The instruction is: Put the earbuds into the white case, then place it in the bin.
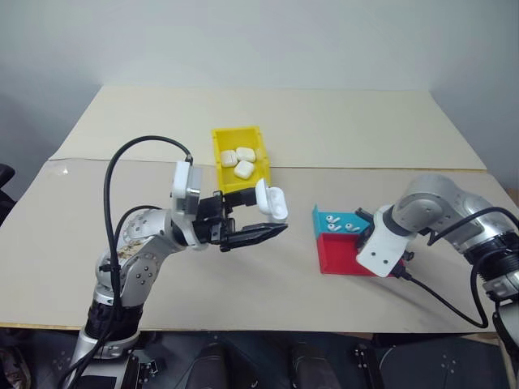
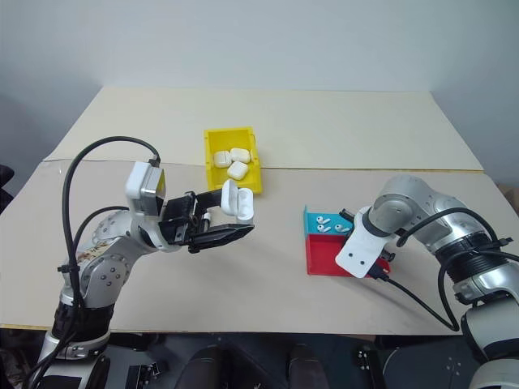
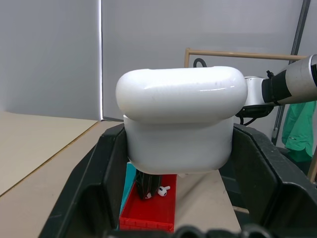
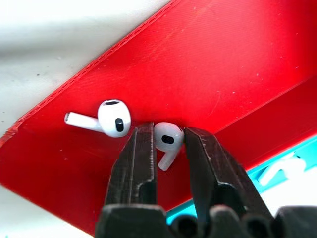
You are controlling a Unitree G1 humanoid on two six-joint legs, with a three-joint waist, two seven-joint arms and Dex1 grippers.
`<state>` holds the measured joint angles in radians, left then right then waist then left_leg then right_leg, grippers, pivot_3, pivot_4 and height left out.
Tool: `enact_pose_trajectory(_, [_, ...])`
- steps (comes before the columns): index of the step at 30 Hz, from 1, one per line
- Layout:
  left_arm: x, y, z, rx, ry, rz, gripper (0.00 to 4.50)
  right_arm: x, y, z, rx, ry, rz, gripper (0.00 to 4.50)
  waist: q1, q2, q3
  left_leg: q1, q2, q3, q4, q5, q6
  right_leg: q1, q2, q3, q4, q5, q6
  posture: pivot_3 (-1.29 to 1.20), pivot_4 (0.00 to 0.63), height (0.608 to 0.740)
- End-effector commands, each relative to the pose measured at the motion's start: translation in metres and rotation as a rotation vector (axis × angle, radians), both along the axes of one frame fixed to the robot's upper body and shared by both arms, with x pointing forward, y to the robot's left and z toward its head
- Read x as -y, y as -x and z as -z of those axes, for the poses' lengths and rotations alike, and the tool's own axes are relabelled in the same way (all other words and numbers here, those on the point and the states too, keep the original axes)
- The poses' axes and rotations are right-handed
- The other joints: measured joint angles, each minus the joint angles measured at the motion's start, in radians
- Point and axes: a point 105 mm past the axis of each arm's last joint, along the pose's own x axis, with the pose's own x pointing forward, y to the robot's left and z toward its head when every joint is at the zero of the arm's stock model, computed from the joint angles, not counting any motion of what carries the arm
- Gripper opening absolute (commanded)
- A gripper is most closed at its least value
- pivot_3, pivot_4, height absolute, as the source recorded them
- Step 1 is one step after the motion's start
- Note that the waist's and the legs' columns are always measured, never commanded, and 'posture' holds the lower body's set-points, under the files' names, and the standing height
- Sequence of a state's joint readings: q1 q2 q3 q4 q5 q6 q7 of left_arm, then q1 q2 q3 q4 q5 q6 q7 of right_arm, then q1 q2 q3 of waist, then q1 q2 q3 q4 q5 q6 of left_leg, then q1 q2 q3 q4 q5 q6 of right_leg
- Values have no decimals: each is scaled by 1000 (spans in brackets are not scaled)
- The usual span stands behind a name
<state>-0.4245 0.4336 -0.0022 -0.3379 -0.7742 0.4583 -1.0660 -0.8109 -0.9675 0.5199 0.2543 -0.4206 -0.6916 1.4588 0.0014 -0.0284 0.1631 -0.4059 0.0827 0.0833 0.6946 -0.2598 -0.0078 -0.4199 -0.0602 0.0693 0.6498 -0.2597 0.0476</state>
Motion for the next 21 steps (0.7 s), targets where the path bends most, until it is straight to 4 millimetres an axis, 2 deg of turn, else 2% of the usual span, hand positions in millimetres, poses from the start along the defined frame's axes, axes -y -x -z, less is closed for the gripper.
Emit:
enact_pose_trajectory(1, [-1, 6, -10, 55, 18, 5, 2800, 0, 2, -5, 22, -2, -9, 660, 0, 0, 0, 0, 0, 0, 0, 0, 0, 0, 0, 0, 0, 0, 0, 0, 150, 740])
enact_pose_trajectory(5, [-1, 6, -10, 53, 18, 9, 2800, -1, 4, -6, 18, -29, 0, 660, -1, 0, 0, 0, 0, 0, 0, 0, 0, 0, 0, 0, 0, 0, 0, 0, 150, 740])
enact_pose_trajectory(9, [-1, 5, -10, 53, 16, 11, 2800, -17, 12, -15, -40, -164, 53, 660, 0, 0, 0, 0, 0, 0, 0, 0, 0, 0, 0, 0, 0, 0, 0, 0, 150, 740])
enact_pose_trajectory(14, [-3, 3, -11, 52, 12, 8, 2800, -36, 25, -41, -188, -406, 197, 660, -1, 0, 0, 0, 0, 0, 0, 0, 0, 0, 0, 0, 1, 0, 0, 0, 150, 740])
enact_pose_trajectory(19, [-2, -1, -10, 42, 13, 17, 2800, -43, 18, -63, -225, -702, 394, 660, 5, 0, 0, 0, 0, 0, 0, 0, 0, 1, 0, 0, 1, 0, 0, 0, 150, 740])
enact_pose_trajectory(21, [-2, -2, -11, 44, 14, 24, 2800, -46, 19, -80, -283, -860, 467, 660, 9, 0, 0, 0, 0, 0, 0, 0, 0, 0, 0, 0, 1, 0, 0, 0, 150, 740])
